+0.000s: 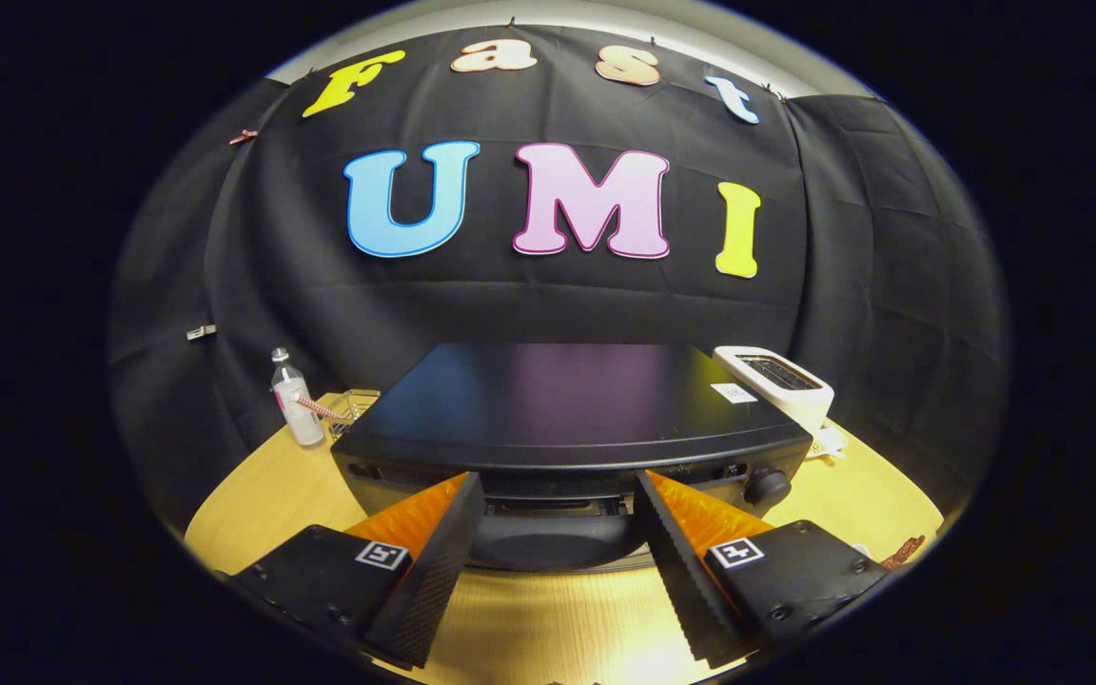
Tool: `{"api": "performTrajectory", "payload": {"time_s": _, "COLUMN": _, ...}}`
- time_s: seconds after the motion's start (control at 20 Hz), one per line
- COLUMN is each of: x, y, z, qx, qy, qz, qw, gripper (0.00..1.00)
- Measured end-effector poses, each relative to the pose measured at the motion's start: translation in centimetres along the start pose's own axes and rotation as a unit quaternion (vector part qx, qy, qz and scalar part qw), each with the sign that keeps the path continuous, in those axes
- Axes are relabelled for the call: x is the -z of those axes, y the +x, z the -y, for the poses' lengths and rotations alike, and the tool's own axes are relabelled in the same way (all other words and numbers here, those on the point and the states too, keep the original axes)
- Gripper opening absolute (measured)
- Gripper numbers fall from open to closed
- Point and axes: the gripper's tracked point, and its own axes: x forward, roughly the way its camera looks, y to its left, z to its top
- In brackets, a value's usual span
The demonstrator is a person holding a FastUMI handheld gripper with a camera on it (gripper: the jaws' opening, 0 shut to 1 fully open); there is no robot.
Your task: Open the toaster oven, put the food inside, and close the toaster oven door.
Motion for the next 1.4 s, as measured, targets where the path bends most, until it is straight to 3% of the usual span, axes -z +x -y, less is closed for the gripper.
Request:
{"api": "performTrajectory", "payload": {"time_s": 0.55, "x": 6.2, "y": -5.8, "z": 0.4, "qx": -0.016, "qy": 0.013, "qz": -0.058, "qw": 0.998, "gripper": 0.99}}
{"api": "performTrajectory", "payload": {"time_s": 0.95, "x": 14.2, "y": -8.2, "z": 0.4, "qx": -0.029, "qy": -0.024, "qz": -0.153, "qw": 0.988, "gripper": 0.99}}
{"api": "performTrajectory", "payload": {"time_s": 1.2, "x": 12.8, "y": -9.6, "z": 0.6, "qx": -0.051, "qy": -0.054, "qz": -0.144, "qw": 0.987, "gripper": 0.98}}
{"api": "performTrajectory", "payload": {"time_s": 1.4, "x": 9.0, "y": -12.0, "z": 3.1, "qx": -0.060, "qy": -0.066, "qz": -0.127, "qw": 0.988, "gripper": 0.98}}
